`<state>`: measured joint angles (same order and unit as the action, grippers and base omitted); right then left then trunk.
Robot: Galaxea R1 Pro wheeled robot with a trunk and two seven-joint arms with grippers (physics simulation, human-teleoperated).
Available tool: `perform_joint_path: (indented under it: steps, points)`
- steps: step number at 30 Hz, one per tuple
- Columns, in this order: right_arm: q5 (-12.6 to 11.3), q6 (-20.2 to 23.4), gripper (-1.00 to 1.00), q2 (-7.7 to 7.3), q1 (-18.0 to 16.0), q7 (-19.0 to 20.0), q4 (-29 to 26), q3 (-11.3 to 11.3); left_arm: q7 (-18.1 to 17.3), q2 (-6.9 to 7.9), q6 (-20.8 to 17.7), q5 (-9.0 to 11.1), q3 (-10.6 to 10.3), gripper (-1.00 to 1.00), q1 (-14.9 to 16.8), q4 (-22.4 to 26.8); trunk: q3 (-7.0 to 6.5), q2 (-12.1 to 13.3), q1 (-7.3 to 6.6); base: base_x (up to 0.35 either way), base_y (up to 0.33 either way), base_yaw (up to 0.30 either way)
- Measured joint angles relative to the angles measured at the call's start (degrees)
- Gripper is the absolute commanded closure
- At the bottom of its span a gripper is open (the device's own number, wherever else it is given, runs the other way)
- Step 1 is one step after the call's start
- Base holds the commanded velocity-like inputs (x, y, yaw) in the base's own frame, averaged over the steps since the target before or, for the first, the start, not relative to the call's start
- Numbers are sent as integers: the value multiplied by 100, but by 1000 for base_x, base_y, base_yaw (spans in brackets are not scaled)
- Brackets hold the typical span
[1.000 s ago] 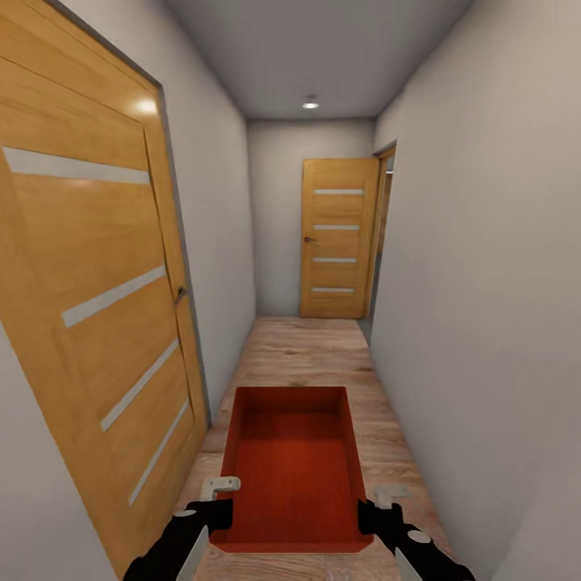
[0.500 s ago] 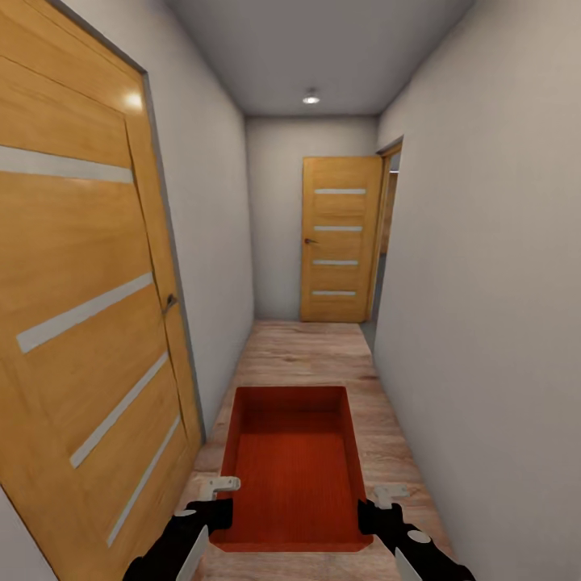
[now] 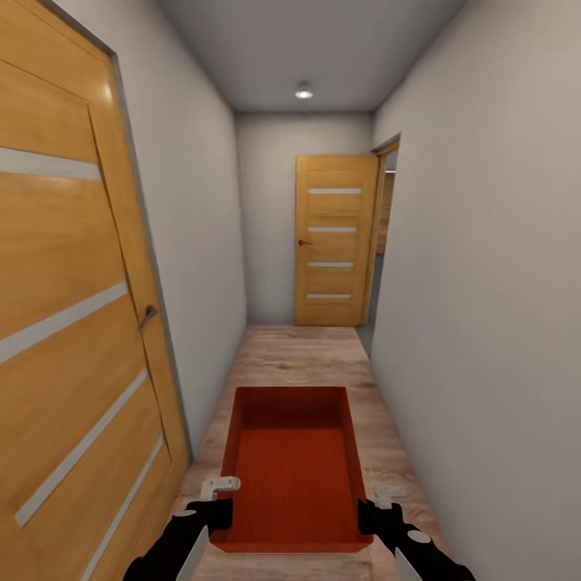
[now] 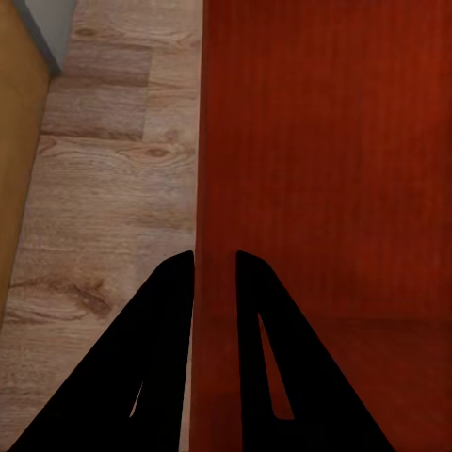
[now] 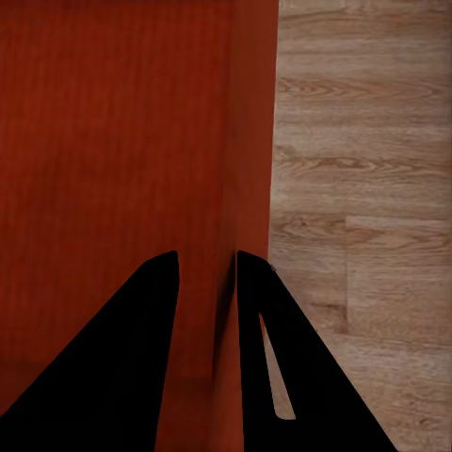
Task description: Move the two storage containers from the living room to the garage. In the garage, place one container on the floor and stack the other container on top of it (either order is fine).
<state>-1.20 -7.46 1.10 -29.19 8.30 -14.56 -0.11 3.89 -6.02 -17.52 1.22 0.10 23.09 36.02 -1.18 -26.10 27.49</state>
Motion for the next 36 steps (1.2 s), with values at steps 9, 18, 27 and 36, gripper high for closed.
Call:
perform_joint_path:
  steps: [9,18,27,36]
  points:
    - [0,0,100,0,0,0,0,0,1,0,0,1,-1,100,0,0,0,0,0,329,0,0]
    - [0,0,100,0,0,0,0,0,0,0,0,1,-1,100,0,0,0,0,0,329,0,0]
    - [-1,0,100,0,0,0,-1,0,1,0,0,1,-2,100,1,1,0,0,0,329,0,0]
    - [-1,0,100,1,0,0,-1,-1,0,1,0,1,-3,100,2,-1,0,0,0,329,-4,0]
